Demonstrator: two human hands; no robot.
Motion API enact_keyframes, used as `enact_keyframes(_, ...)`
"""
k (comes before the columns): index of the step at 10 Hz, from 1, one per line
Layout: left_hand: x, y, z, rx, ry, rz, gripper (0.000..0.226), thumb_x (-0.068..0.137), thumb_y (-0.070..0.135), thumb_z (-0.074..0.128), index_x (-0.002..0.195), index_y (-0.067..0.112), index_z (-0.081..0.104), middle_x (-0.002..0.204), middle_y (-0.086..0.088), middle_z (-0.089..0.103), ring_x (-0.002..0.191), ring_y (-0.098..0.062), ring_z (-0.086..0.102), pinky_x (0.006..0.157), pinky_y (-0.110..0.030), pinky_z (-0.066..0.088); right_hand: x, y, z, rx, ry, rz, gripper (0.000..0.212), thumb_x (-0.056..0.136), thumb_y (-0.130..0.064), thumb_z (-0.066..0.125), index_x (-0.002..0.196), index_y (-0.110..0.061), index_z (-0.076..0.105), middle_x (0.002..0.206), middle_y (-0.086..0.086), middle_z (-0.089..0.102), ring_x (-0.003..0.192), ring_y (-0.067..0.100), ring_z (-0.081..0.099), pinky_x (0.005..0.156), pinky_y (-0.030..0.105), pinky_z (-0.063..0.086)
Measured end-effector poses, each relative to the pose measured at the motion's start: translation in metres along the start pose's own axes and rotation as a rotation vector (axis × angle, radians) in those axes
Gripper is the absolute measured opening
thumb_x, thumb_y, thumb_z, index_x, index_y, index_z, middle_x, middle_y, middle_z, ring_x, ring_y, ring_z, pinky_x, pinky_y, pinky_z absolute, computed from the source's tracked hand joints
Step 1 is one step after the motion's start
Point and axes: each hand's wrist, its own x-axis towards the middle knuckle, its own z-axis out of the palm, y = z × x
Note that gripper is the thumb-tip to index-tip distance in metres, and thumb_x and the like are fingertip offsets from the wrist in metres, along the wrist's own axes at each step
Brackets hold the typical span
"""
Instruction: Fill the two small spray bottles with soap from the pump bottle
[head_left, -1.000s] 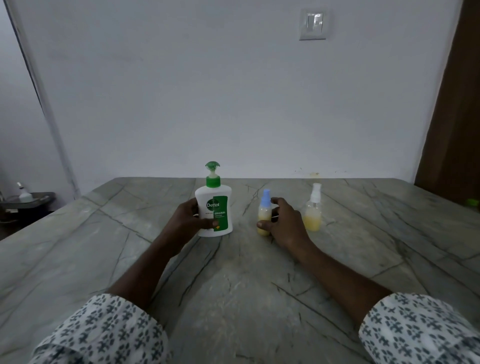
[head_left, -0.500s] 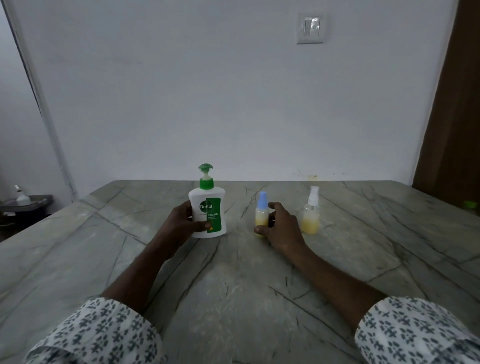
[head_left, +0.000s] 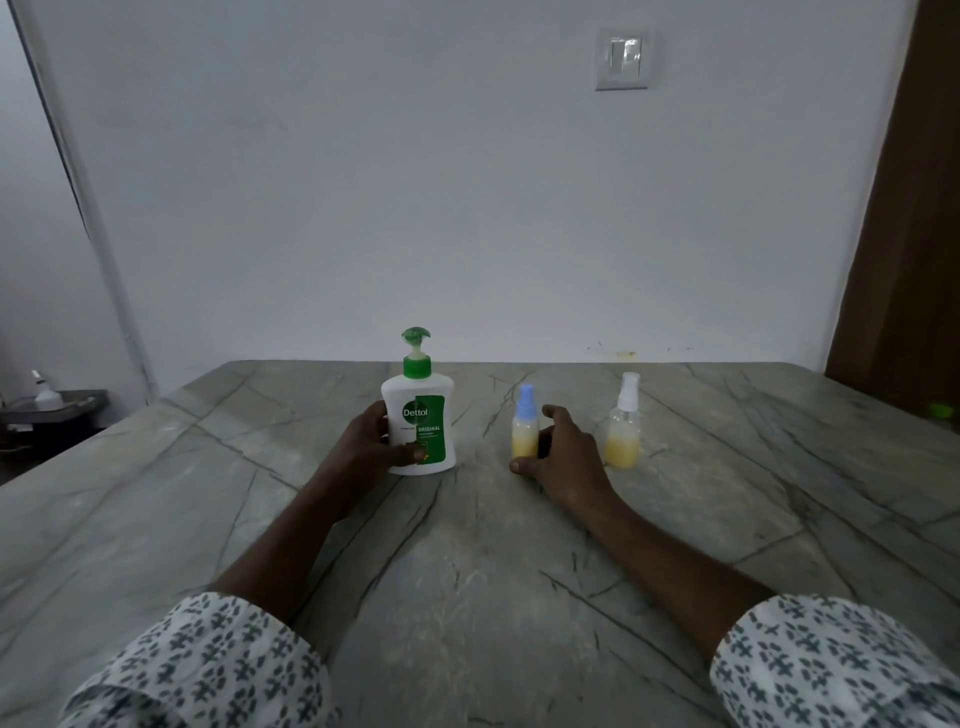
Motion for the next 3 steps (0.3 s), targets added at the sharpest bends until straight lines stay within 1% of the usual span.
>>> enact_keyframes(1, -0.0009, 0.0005, -0.0007, 0.02, 0.004, 0.005, 0.06, 0.073, -0.011, 0.074, 0.123, 0.012, 0.052, 0.116, -0.008, 0.065, 0.107, -0.025, 0.063, 0.093, -0.044, 0.052, 0.0002, 0.0009, 0.0001, -0.002, -0.005, 0.01, 0.093, 0.076, -0.018, 0.083, 0.15, -0.009, 0.027, 0.116, 0.008, 0.066, 0.109, 0.024, 0.061, 0.088, 0.028, 0.044)
enact_keyframes(2, 0.0001, 0.0, -0.0036, 0.016, -0.036, -0.025, 0.068, 0.069, -0.009, 0.078, 0.127, 0.012, 0.05, 0.117, -0.008, 0.064, 0.111, -0.029, 0.061, 0.084, -0.035, 0.056, 0.0015, 0.0034, 0.0012, -0.001, -0.008, 0.014, 0.095, 0.075, -0.02, 0.083, 0.15, -0.009, 0.026, 0.117, 0.008, 0.066, 0.111, 0.024, 0.061, 0.089, 0.028, 0.044)
enact_keyframes(3, -0.0024, 0.0092, -0.0094, 0.116, -0.03, -0.121, 0.082, 0.072, -0.016, 0.071, 0.142, 0.008, 0.038, 0.13, -0.014, 0.056, 0.126, -0.036, 0.051, 0.092, -0.039, 0.053, -0.0019, 0.0007, -0.0001, 0.018, -0.008, 0.016, 0.095, 0.076, -0.028, 0.082, 0.15, -0.011, 0.026, 0.119, 0.008, 0.064, 0.11, 0.023, 0.061, 0.088, 0.028, 0.044)
